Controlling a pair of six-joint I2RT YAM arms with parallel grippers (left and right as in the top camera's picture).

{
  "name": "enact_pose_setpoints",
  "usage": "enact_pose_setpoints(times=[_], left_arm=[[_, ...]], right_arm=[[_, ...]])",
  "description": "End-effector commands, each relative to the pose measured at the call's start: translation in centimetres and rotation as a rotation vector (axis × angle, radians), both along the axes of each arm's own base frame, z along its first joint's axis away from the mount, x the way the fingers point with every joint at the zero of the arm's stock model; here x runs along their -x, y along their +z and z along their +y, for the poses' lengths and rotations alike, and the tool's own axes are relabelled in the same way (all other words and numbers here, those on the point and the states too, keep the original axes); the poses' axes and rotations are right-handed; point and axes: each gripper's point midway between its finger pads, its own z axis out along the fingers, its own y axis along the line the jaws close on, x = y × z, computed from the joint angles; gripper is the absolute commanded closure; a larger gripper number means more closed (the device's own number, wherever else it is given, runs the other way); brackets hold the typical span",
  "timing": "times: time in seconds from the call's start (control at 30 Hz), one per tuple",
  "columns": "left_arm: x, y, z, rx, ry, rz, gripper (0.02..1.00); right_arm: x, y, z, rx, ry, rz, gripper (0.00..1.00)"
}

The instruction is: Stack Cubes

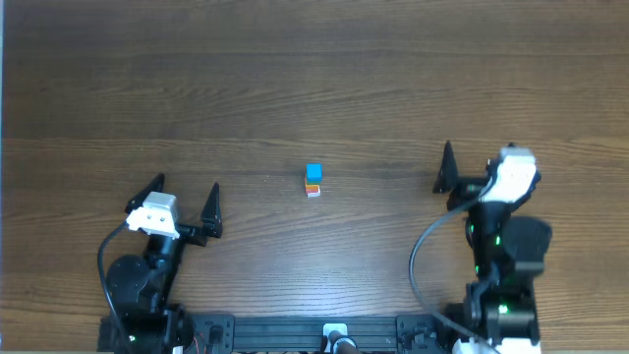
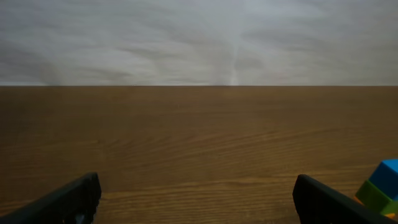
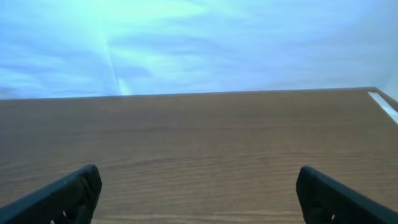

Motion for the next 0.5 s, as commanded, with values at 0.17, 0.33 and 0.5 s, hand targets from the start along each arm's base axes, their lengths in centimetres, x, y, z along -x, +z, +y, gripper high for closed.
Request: enact_pose_setpoints(times=[0.17, 0.33, 0.5], left_arm=[[0.0, -0.1, 0.0, -0.013, -0.003, -0.007, 0.020], [0.0, -0.1, 0.0, -0.013, -0.003, -0.007, 0.018], [0.0, -0.1, 0.0, -0.013, -0.003, -0.007, 0.018]], right_arm=[[1.9, -2.5, 0.6, 0.010, 0.031, -0.104, 0.009], [2.2, -4.1, 0.6, 0.010, 0.032, -0.110, 0.007], [2.5, -4.2, 0.3, 0.012, 0.019, -0.117, 0.009]])
